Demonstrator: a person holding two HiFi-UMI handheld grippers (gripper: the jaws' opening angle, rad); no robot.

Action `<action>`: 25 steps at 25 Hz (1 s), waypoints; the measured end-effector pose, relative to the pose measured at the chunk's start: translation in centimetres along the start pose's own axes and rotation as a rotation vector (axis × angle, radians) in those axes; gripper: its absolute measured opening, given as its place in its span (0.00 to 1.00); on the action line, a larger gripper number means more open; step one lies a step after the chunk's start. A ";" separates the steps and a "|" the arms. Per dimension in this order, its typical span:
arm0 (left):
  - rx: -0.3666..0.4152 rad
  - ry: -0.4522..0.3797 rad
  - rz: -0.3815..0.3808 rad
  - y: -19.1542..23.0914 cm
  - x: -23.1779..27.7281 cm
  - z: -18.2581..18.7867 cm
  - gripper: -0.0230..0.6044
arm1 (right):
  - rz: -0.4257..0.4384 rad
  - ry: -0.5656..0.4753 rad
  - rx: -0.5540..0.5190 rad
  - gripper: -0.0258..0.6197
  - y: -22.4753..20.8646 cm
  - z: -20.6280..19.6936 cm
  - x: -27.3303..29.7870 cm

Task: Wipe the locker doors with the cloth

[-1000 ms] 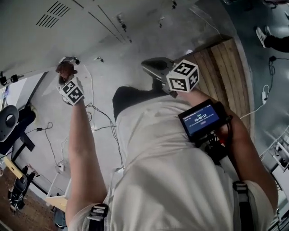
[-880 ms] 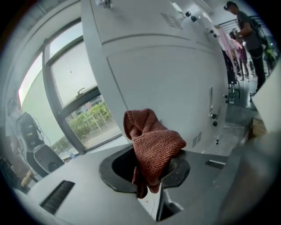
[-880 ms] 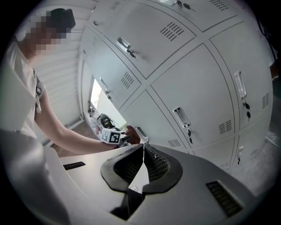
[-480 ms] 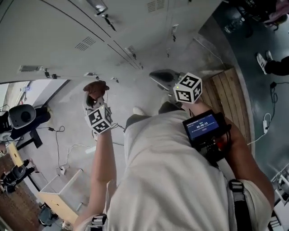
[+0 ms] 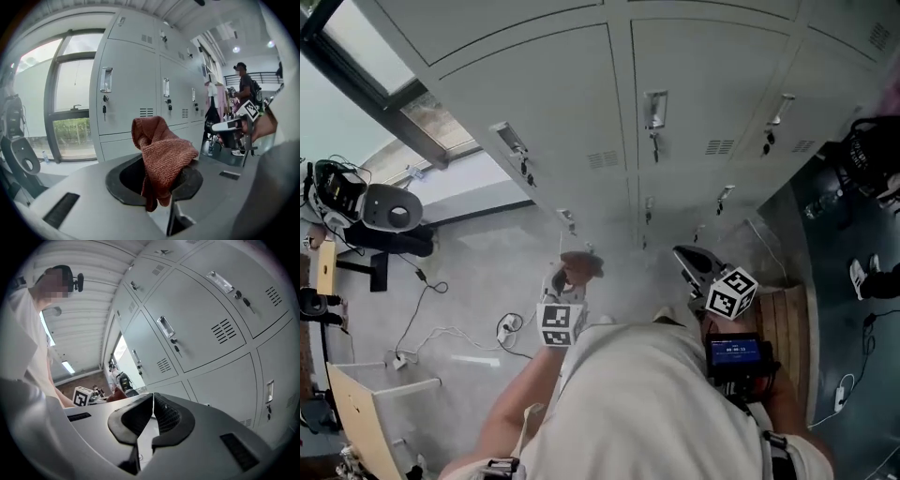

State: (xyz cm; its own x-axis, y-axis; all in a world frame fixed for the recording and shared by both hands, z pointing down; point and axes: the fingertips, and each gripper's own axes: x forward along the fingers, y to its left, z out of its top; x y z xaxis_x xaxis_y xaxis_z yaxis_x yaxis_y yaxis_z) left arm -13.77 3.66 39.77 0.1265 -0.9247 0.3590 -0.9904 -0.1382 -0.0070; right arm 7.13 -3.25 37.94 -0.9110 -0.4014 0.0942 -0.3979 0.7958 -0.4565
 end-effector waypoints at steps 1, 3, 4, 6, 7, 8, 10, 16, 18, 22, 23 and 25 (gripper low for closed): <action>-0.010 0.000 -0.020 -0.4 -0.6 -0.1 0.15 | 0.010 -0.010 -0.006 0.07 0.8 0.3 0.2; -0.027 -0.002 -0.066 -1.3 -1.4 -0.3 0.15 | 0.022 -0.027 -0.025 0.07 2.5 0.9 0.4; -0.030 -0.004 -0.092 -1.7 -1.8 -0.4 0.15 | 0.025 -0.036 -0.034 0.07 3.4 1.2 0.5; -0.027 -0.009 -0.138 -2.2 -2.3 -0.6 0.15 | 0.028 -0.050 -0.049 0.07 5.0 1.3 0.6; -0.027 -0.011 -0.155 -2.2 -2.4 -0.7 0.15 | 0.026 -0.052 -0.055 0.07 5.6 1.2 0.7; -0.028 -0.013 -0.168 -2.1 -2.4 -0.7 0.15 | 0.020 -0.052 -0.060 0.07 6.2 1.0 0.7; -0.027 -0.021 -0.189 -1.8 -2.4 -0.5 0.15 | 0.001 -0.048 -0.070 0.07 7.0 0.5 0.6; -0.021 -0.040 -0.230 -1.0 -2.9 -0.5 0.15 | -0.061 -0.071 -0.087 0.07 8.6 -0.3 0.3; -0.028 -0.042 -0.238 -0.9 -3.2 -0.7 0.15 | -0.074 -0.077 -0.092 0.07 9.0 -0.5 0.2; -0.025 -0.043 -0.263 -0.8 -3.7 -0.9 0.15 | -0.095 -0.084 -0.101 0.07 9.8 -0.2 0.3; -0.024 -0.042 -0.268 -0.8 -3.8 -1.0 0.15 | -0.099 -0.084 -0.103 0.07 9.9 -0.2 0.4; -0.023 -0.042 -0.277 -0.7 -3.9 -1.1 0.15 | -0.108 -0.084 -0.106 0.07 10.1 -0.2 0.5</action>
